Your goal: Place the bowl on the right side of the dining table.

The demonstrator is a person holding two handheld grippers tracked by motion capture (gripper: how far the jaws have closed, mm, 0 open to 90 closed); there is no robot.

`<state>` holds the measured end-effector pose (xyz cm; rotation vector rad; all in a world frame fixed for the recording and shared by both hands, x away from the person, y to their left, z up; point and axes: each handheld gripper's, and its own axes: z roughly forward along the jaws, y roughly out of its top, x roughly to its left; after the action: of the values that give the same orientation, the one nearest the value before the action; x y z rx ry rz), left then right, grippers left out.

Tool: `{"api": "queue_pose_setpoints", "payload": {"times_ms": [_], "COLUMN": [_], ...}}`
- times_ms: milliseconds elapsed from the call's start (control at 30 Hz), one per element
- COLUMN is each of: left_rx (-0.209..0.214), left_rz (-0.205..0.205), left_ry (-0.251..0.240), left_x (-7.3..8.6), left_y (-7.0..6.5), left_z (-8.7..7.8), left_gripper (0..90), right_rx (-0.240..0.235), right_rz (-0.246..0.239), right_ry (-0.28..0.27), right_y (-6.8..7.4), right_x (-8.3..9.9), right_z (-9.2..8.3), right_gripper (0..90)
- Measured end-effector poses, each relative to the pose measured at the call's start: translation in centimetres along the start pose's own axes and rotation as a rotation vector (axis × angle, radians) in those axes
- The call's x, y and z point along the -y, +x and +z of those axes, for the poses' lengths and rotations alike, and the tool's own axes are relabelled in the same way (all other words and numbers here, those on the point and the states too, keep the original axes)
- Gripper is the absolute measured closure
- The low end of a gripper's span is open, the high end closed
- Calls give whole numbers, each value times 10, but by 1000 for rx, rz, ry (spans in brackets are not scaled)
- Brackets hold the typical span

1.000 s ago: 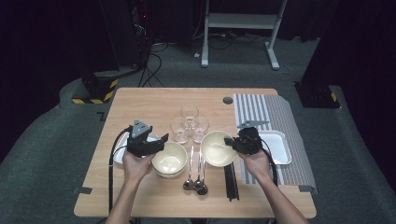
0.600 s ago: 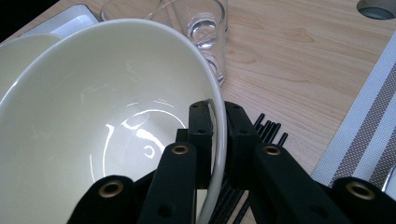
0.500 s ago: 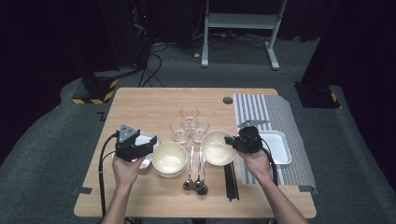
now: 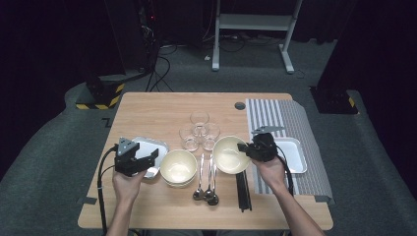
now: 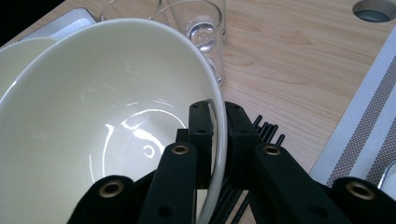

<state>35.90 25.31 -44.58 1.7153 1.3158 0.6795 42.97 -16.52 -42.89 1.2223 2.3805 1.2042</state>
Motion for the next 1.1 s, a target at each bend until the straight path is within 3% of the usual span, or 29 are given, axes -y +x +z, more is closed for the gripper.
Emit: {"api": "queue_pose_setpoints", "payload": {"times_ms": [300, 1100], "left_rx": [-6, -87], "left_rz": [-14, -49], "left_ry": [23, 49], "left_x": [20, 60], "left_y": [5, 23], "left_z": [-3, -18], "left_gripper": [207, 208], "right_rx": [3, 25], "right_rz": [19, 51], "right_ry": [-1, -11], "right_y": [-4, -17], "right_x": [2, 8], "right_z": [-1, -6], "right_gripper": [833, 834]}}
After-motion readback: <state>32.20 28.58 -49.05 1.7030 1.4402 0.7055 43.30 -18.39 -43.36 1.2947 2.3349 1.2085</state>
